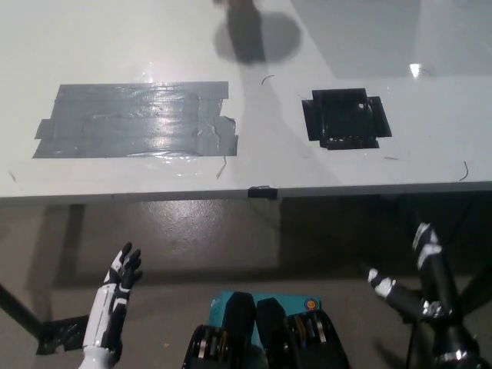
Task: A person hands over a roll of toilet paper to the robot , and the robot inserts its right thumb into the hole in the centre to grab the roll, and then places it on the balck area on the desk.
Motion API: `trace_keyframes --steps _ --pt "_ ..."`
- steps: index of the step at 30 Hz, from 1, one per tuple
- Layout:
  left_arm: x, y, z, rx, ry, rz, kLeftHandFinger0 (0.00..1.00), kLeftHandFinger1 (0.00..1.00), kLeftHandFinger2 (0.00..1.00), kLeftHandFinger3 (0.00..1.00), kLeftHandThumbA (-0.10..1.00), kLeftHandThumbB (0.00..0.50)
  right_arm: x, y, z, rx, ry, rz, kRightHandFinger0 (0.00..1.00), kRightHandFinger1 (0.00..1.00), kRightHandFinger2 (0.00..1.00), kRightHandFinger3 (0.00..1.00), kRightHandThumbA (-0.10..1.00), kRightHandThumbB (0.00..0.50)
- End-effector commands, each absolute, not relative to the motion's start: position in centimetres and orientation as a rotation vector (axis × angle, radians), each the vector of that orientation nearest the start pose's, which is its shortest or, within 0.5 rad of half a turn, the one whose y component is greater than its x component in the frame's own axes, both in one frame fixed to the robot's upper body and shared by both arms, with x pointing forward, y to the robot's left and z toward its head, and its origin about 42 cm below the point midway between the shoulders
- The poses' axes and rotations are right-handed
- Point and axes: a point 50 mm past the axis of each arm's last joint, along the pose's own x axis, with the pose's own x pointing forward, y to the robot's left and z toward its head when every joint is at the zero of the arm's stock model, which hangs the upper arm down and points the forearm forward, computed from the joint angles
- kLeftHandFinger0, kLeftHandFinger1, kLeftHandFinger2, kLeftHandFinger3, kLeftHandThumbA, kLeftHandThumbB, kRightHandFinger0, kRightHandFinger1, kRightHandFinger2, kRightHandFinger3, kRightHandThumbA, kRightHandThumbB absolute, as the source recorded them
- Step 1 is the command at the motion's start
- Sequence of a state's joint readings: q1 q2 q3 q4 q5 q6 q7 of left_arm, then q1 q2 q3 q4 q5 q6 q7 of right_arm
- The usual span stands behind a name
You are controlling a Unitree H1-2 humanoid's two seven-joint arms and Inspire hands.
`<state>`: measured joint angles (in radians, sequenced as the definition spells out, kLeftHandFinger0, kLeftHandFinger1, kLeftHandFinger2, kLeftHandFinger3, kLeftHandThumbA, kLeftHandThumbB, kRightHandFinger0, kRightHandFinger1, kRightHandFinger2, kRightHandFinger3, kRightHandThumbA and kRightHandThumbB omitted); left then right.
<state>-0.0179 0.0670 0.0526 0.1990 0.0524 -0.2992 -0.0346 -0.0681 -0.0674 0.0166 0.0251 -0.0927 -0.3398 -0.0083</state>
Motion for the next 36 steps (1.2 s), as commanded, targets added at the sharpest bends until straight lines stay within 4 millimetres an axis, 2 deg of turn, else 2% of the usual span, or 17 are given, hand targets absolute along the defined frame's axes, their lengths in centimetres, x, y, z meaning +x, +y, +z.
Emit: trace_keyframes --steps 1,3,7,9,11,13,17,20,21,22,24,25,26,27,29,35,36 --pt "30.1 23.5 9.4 0.161 -0.257 0.002 1.0 1.0 1.0 1.0 0.94 0.131 31.4 -22.2 20.6 -0.161 -0.619 0.025 1.0 1.0 1.0 1.0 0.93 0.244" --pt "30.7 23.1 9.8 0.169 -0.268 -0.001 1.0 1.0 1.0 1.0 0.95 0.141 31.9 -22.2 23.9 -0.158 -0.692 0.027 1.0 1.0 1.0 1.0 0.95 0.239" --pt "31.5 22.8 9.8 0.198 -0.263 0.004 1.0 1.0 1.0 1.0 0.97 0.173 33.3 -22.5 28.3 -0.207 -0.779 0.058 1.0 1.0 1.0 1.0 1.0 0.232" --pt "31.5 22.9 9.4 0.203 -0.255 0.005 1.0 1.0 1.0 1.0 0.97 0.166 34.1 -22.6 29.3 -0.224 -0.792 0.078 1.0 1.0 1.0 1.0 1.0 0.225" --pt "31.6 23.1 8.9 0.195 -0.245 0.011 1.0 1.0 1.0 1.0 0.96 0.113 35.6 -22.7 30.2 -0.196 -0.762 0.11 1.0 1.0 1.0 1.0 1.0 0.217" --pt "31.5 23.2 8.6 0.188 -0.227 0.009 1.0 1.0 1.0 1.0 0.96 0.113 36.6 -22.9 30.9 -0.214 -0.727 0.133 1.0 1.0 1.0 1.0 1.0 0.202" --pt "31.4 23.6 8.0 0.182 -0.204 0.011 1.0 1.0 1.0 1.0 0.97 0.119 41.2 -23.7 34.5 -0.312 -0.58 0.253 1.0 1.0 1.0 1.0 1.0 0.298" --pt "31.4 23.9 8.0 0.19 -0.208 0.012 1.0 1.0 1.0 1.0 0.98 0.125 44.6 -23.9 37.0 -0.398 -0.48 0.319 1.0 1.0 1.0 1.0 1.0 0.337" --pt "31.3 23.9 7.9 0.2 -0.205 0.013 1.0 1.0 1.0 1.0 0.99 0.125 46.6 -24.1 38.1 -0.483 -0.398 0.336 1.0 1.0 1.0 1.0 1.0 0.37" --pt "31.3 23.9 7.9 0.2 -0.203 0.012 1.0 1.0 1.0 1.0 0.99 0.127 47.6 -24.1 38.6 -0.512 -0.364 0.343 1.0 1.0 1.0 1.0 1.0 0.343" --pt "31.1 24.0 7.8 0.206 -0.2 0.007 1.0 1.0 1.0 1.0 1.0 0.138 49.3 -23.9 39.5 -0.553 -0.315 0.378 1.0 1.0 1.0 1.0 1.0 0.331" --pt "31.0 24.0 7.7 0.212 -0.202 0.003 1.0 1.0 1.0 1.0 1.0 0.142 51.3 -23.6 40.4 -0.595 -0.274 0.398 1.0 1.0 1.0 1.0 0.97 0.338" --pt "31.0 23.9 7.6 0.214 -0.205 0.001 1.0 1.0 1.0 1.0 1.0 0.141 52.1 -23.5 40.7 -0.613 -0.254 0.401 1.0 1.0 1.0 1.0 0.97 0.342" --pt "31.0 23.7 7.5 0.209 -0.209 -0.001 1.0 1.0 1.0 1.0 1.0 0.139 53.2 -23.1 41.3 -0.622 -0.22 0.405 1.0 1.0 1.0 1.0 0.94 0.386" --pt "31.0 23.5 7.5 0.207 -0.212 -0.005 1.0 1.0 1.0 1.0 0.99 0.144 54.8 -22.5 42.2 -0.631 -0.186 0.419 1.0 1.0 1.0 1.0 0.91 0.404" --pt "31.0 23.4 7.4 0.22 -0.208 -0.01 1.0 1.0 1.0 1.0 1.0 0.15 57.6 -19.9 44.6 -0.676 -0.099 0.438 1.0 1.0 1.0 1.0 0.89 0.406" --pt "30.9 23.4 7.4 0.224 -0.207 -0.011 1.0 1.0 1.0 1.0 1.0 0.142 58.2 -19.2 45.1 -0.745 -0.072 0.429 1.0 1.0 1.0 1.0 0.93 0.412"
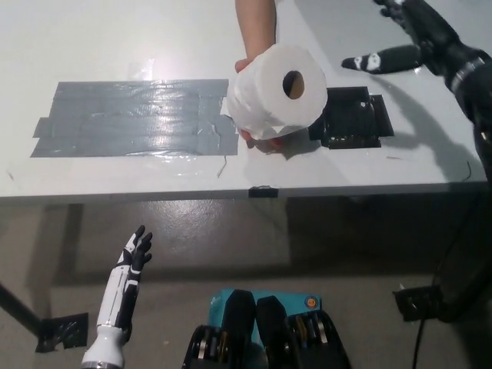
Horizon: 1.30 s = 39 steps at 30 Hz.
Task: A person hands over a roll of toilet paper to the robot , and the robot inserts its right thumb into the hole in the centre to grab the roll, and then places it on the balck area on the desk.
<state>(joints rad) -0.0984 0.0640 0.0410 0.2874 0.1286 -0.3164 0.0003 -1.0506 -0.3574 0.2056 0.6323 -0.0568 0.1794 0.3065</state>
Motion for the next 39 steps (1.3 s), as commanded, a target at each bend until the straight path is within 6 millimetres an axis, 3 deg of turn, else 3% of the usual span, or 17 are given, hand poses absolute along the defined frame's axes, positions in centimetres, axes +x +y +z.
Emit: trace_keyframes --steps 1,6,14,23,30,37,39 --pt "30.8 23.4 7.4 0.226 -0.207 -0.011 1.0 1.0 1.0 1.0 1.0 0.143 58.5 -18.6 45.4 -0.806 -0.06 0.42 1.0 1.0 1.0 1.0 0.95 0.42" --pt "30.6 23.4 7.2 0.241 -0.205 -0.017 1.0 1.0 1.0 1.0 1.0 0.154 59.5 -16.4 46.7 -0.969 -0.04 0.392 1.0 1.0 1.0 1.0 0.98 0.421" --pt "31.2 23.2 7.7 0.246 -0.233 -0.038 1.0 1.0 1.0 1.0 1.0 0.129 59.9 -14.1 48.3 -1.026 -0.035 0.39 1.0 1.0 1.0 1.0 0.98 0.439" --pt "31.1 23.0 7.5 0.266 -0.23 -0.045 1.0 1.0 1.0 1.0 1.0 0.129 60.0 -12.7 48.5 -0.997 0.004 0.392 1.0 1.0 1.0 1.0 0.95 0.462" --pt "31.3 22.9 7.6 0.27 -0.228 -0.049 1.0 1.0 1.0 1.0 1.0 0.147 59.8 -11.7 48.7 -1.001 0.007 0.411 1.0 1.0 1.0 1.0 1.0 0.436" --pt "31.4 22.7 7.7 0.272 -0.232 -0.052 1.0 1.0 1.0 1.0 1.0 0.142 59.9 -11.8 47.6 -1.024 0.028 0.424 1.0 1.0 1.0 1.0 1.0 0.43" --pt "31.4 22.8 7.8 0.281 -0.233 -0.054 1.0 1.0 1.0 1.0 1.0 0.139 60.0 -12.0 46.8 -1.027 0.041 0.435 1.0 1.0 1.0 1.0 1.0 0.448"
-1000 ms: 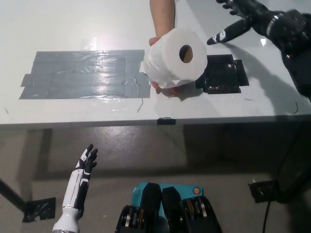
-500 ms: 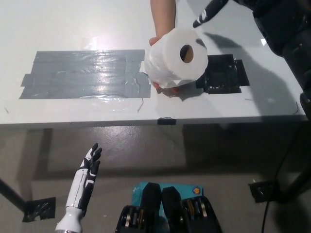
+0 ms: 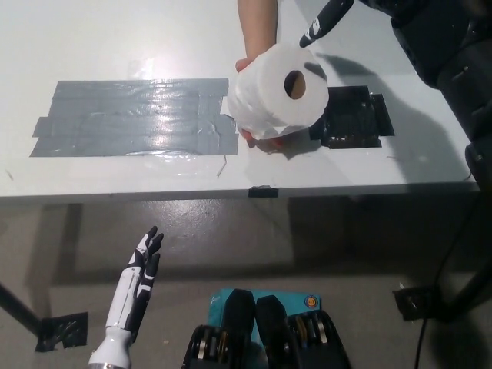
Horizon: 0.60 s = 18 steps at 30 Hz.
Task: A person hands over a roll of toilet paper to the robot , and the robot inserts its right thumb into the hole in the centre to grab the roll, and then places it on the balck area on the desk.
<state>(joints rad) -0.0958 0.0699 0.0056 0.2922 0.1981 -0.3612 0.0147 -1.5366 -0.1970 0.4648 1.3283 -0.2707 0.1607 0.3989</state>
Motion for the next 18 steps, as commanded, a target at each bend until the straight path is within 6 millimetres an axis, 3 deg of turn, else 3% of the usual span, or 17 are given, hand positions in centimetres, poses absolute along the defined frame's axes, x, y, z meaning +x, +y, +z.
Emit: trace_keyframes --steps 1,6,9,12,15,18 --pt "31.4 22.9 7.8 0.283 -0.235 -0.057 1.0 1.0 1.0 1.0 1.0 0.133 60.0 -12.0 46.5 -1.024 0.047 0.434 1.0 1.0 1.0 1.0 1.0 0.462" --pt "31.5 22.8 7.9 0.299 -0.237 -0.062 1.0 1.0 1.0 1.0 1.0 0.13 60.1 -12.0 45.6 -1.042 0.068 0.412 1.0 1.0 1.0 1.0 1.0 0.5" --pt "31.6 22.8 8.0 0.293 -0.236 -0.062 1.0 1.0 1.0 1.0 1.0 0.135 60.1 -11.8 45.0 -1.038 0.062 0.422 1.0 1.0 1.0 1.0 1.0 0.494" --pt "31.7 22.9 8.0 0.289 -0.24 -0.06 1.0 1.0 1.0 1.0 1.0 0.129 60.0 -11.3 44.6 -1.036 0.036 0.424 1.0 1.0 1.0 1.0 0.97 0.452" --pt "31.9 22.9 8.2 0.285 -0.252 -0.059 1.0 1.0 1.0 1.0 1.0 0.119 60.0 -11.1 44.2 -1.075 0.001 0.406 1.0 1.0 1.0 1.0 0.98 0.472" --pt "32.0 22.8 8.3 0.289 -0.251 -0.06 1.0 1.0 1.0 1.0 1.0 0.123 60.0 -11.2 43.6 -1.009 0.016 0.432 1.0 1.0 1.0 1.0 0.95 0.472"
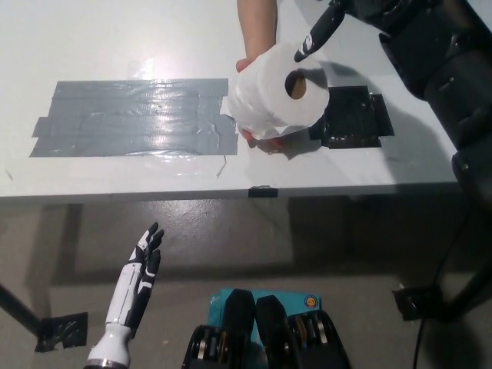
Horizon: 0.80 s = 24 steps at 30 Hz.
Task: A person hands over a roll of toilet paper to the robot , and the robot inserts its right thumb into the hole in the centre to grab the roll, and then places it on the balck area on the desk.
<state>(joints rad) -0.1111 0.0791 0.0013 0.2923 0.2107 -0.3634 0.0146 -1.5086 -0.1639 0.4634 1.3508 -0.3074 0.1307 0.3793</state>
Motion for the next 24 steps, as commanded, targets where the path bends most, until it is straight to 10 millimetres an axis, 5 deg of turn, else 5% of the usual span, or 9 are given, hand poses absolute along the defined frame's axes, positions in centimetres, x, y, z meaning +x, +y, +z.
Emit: trace_keyframes --steps 1,5,11,15,18,24 --pt "32.1 22.8 8.4 0.29 -0.255 -0.061 1.0 1.0 1.0 1.0 1.0 0.125 60.0 -11.0 43.1 -0.978 0.029 0.44 1.0 1.0 1.0 1.0 0.92 0.452" --pt "32.2 22.9 8.3 0.293 -0.256 -0.061 1.0 1.0 1.0 1.0 1.0 0.132 60.0 -11.0 42.3 -0.985 0.064 0.469 1.0 1.0 1.0 1.0 0.97 0.453" --pt "32.4 22.9 8.5 0.297 -0.266 -0.06 1.0 1.0 1.0 1.0 1.0 0.126 59.8 -10.9 41.5 -0.962 0.066 0.537 1.0 1.0 1.0 1.0 0.88 0.401" --pt "32.4 23.0 8.4 0.299 -0.268 -0.063 1.0 1.0 1.0 1.0 1.0 0.126 59.9 -11.3 40.5 -0.949 0.104 0.497 1.0 1.0 1.0 1.0 0.85 0.463" --pt "32.4 22.9 8.5 0.297 -0.262 -0.062 1.0 1.0 1.0 1.0 1.0 0.12 59.9 -11.3 40.1 -0.979 0.141 0.492 1.0 1.0 1.0 1.0 0.92 0.481" --pt "32.4 22.9 8.5 0.292 -0.266 -0.065 1.0 1.0 1.0 1.0 1.0 0.12 59.8 -11.0 39.5 -0.988 0.158 0.488 1.0 1.0 1.0 1.0 0.93 0.475"
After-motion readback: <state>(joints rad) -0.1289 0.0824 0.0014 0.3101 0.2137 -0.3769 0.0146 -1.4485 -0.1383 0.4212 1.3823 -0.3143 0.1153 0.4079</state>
